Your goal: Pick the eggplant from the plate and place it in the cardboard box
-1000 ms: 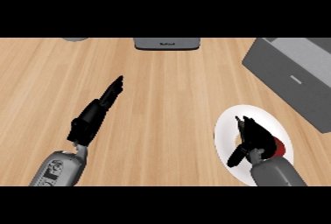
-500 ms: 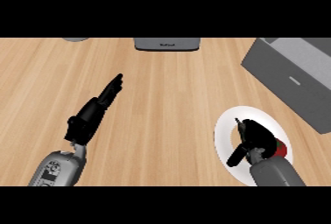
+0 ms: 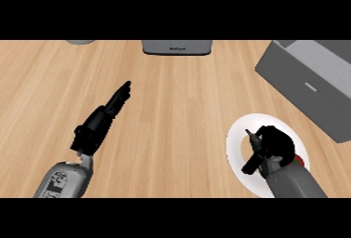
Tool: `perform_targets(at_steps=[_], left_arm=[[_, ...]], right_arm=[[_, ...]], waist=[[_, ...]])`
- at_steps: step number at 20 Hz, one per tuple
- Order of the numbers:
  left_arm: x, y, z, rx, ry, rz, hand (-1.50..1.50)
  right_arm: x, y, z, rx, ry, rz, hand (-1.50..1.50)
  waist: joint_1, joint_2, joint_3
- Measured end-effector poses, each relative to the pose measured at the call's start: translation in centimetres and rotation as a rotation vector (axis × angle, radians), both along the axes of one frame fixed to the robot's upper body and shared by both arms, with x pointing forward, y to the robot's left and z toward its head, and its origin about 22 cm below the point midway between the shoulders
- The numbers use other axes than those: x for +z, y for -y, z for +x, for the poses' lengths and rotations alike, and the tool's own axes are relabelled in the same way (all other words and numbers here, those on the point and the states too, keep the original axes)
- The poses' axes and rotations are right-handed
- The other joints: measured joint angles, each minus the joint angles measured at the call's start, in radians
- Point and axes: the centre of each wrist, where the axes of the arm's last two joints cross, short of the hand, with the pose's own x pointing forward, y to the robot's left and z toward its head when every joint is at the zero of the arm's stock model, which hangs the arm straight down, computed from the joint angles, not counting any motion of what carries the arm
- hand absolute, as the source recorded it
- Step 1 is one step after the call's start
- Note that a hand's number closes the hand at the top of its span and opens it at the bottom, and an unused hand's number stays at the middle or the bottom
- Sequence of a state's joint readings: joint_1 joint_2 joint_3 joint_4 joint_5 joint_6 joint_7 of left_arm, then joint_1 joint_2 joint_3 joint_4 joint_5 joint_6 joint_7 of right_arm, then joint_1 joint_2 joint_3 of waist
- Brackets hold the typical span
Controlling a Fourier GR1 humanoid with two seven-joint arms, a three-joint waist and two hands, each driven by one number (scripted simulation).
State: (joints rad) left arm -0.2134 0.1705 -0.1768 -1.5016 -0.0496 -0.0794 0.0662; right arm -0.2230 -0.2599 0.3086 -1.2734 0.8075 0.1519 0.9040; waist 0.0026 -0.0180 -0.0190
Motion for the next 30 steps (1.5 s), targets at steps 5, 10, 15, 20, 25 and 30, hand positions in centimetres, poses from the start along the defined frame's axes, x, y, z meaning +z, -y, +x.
perform_targets(at_steps=[5, 10, 15, 20, 25, 30], left_arm=[[-0.3, -0.1, -0.3, 0.0, -0.005, -0.002, 0.0], [-0.5, -0.2, -0.4, 0.002, -0.013, -0.008, 0.0], [-0.7, -0.7, -0.5, 0.032, -0.015, -0.01, 0.0], [-0.4, -1.4, -0.6, 0.062, -0.006, -0.012, 0.0], [-0.5, -1.8, -1.0, 0.074, -0.009, -0.009, 0.0], [-0.3, -1.6, -1.0, 0.061, 0.002, -0.004, 0.0]], right_arm=[[2.5, 2.9, -0.3, 0.409, 0.115, 0.002, 1.5], [6.2, 4.1, -0.4, 0.835, 0.294, 0.036, 1.5], [10.2, 8.4, -0.4, 1.119, 0.479, 0.065, 1.5], [13.9, 14.3, -0.7, 1.288, 0.605, 0.142, 1.5], [17.5, 21.2, -1.5, 1.348, 0.723, 0.272, 1.5], [20.9, 28.8, -3.8, 1.199, 0.843, 0.315, 1.5]], waist=[[0.003, 0.004, 0.016], [-0.005, -0.001, 0.027], [-0.044, 0.002, 0.03], [-0.069, 0.006, 0.03], [-0.079, 0.008, 0.029], [-0.059, 0.014, 0.026]])
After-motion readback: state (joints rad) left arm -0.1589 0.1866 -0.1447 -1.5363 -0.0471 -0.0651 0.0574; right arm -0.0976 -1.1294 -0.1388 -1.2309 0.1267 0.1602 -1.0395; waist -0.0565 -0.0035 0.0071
